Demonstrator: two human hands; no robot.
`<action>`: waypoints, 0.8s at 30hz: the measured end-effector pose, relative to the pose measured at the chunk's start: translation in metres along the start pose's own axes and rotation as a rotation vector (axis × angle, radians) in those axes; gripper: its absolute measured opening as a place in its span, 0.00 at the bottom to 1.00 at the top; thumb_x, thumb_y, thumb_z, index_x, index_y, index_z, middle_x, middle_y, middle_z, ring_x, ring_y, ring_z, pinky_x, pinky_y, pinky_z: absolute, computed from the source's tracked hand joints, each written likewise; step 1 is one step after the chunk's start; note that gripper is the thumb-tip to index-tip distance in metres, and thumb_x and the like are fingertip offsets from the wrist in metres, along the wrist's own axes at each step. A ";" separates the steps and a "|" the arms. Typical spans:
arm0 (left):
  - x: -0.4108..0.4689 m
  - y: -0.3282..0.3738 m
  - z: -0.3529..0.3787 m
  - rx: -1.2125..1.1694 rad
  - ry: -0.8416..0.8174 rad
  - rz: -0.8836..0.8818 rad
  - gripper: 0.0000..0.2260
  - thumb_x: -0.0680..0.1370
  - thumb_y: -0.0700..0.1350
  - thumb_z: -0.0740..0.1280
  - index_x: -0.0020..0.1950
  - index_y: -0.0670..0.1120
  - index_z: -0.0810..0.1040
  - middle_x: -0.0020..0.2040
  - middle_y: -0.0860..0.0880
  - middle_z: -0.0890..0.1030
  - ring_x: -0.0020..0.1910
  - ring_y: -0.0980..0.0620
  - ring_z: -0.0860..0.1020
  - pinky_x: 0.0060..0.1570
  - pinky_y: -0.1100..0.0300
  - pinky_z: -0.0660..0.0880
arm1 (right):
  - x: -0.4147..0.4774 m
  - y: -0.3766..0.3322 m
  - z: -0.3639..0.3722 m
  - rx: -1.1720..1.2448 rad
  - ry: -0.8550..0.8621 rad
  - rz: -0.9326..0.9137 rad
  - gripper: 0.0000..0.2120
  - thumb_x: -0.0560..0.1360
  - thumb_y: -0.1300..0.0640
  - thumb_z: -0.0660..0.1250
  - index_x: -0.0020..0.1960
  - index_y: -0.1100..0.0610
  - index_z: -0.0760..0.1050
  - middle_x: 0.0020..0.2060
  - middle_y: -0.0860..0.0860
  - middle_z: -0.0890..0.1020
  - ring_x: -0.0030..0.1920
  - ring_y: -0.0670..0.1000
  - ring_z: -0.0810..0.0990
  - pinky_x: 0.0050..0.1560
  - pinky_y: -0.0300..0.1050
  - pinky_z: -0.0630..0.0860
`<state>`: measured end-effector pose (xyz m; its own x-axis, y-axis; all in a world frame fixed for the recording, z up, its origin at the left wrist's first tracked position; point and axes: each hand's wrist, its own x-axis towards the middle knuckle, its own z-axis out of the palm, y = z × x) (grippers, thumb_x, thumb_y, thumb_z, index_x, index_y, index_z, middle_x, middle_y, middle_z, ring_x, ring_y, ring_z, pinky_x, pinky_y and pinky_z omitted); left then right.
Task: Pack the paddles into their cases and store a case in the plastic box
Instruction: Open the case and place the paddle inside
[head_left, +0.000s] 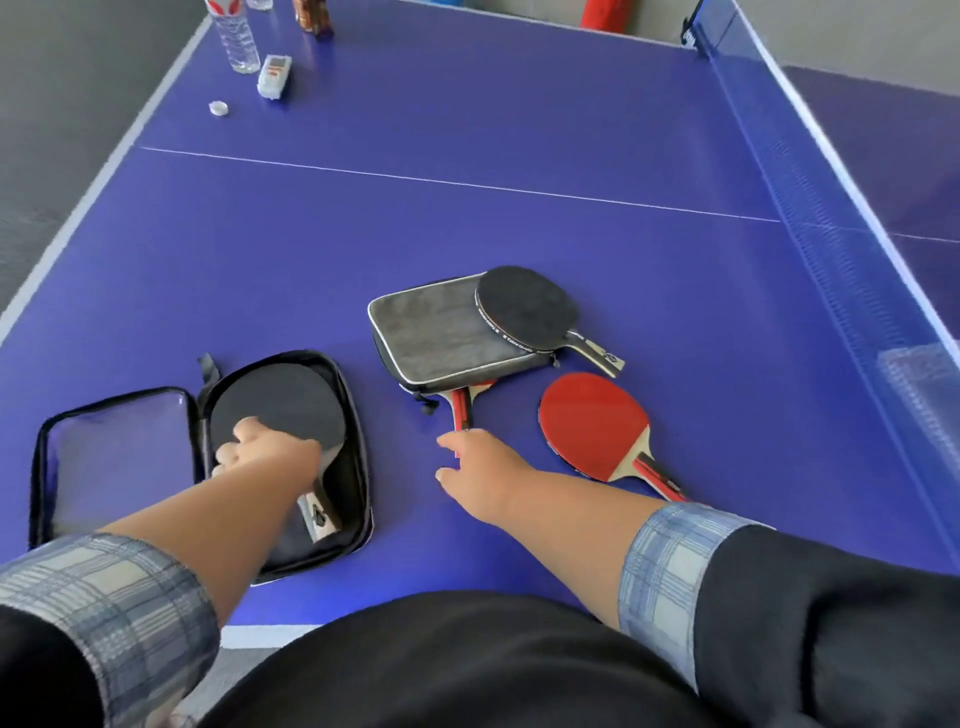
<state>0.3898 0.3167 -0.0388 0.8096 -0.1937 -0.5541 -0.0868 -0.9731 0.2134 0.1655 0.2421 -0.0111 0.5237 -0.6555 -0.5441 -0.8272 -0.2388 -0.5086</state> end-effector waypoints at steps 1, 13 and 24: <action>-0.011 0.011 0.008 -0.022 0.026 0.047 0.30 0.72 0.48 0.67 0.72 0.48 0.62 0.68 0.38 0.67 0.66 0.36 0.67 0.66 0.44 0.65 | -0.003 0.018 -0.012 0.021 0.032 0.017 0.11 0.79 0.54 0.64 0.60 0.47 0.78 0.58 0.53 0.77 0.56 0.57 0.77 0.55 0.47 0.75; -0.169 0.136 0.158 -0.123 -0.415 0.430 0.19 0.76 0.48 0.65 0.67 0.51 0.71 0.45 0.52 0.80 0.35 0.50 0.78 0.33 0.61 0.73 | -0.012 0.208 -0.120 0.112 0.329 0.278 0.20 0.78 0.53 0.65 0.70 0.53 0.75 0.68 0.53 0.75 0.66 0.56 0.75 0.61 0.52 0.76; -0.192 0.163 0.203 -0.358 -0.484 0.003 0.15 0.78 0.49 0.67 0.59 0.41 0.74 0.48 0.42 0.76 0.41 0.43 0.74 0.50 0.51 0.77 | 0.017 0.230 -0.136 0.237 0.129 0.314 0.37 0.77 0.45 0.68 0.80 0.53 0.58 0.72 0.54 0.72 0.70 0.58 0.73 0.67 0.55 0.73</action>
<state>0.1023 0.1699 -0.0610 0.4459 -0.3132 -0.8385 0.1800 -0.8863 0.4268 -0.0436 0.0790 -0.0464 0.2107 -0.7581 -0.6172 -0.8652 0.1492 -0.4787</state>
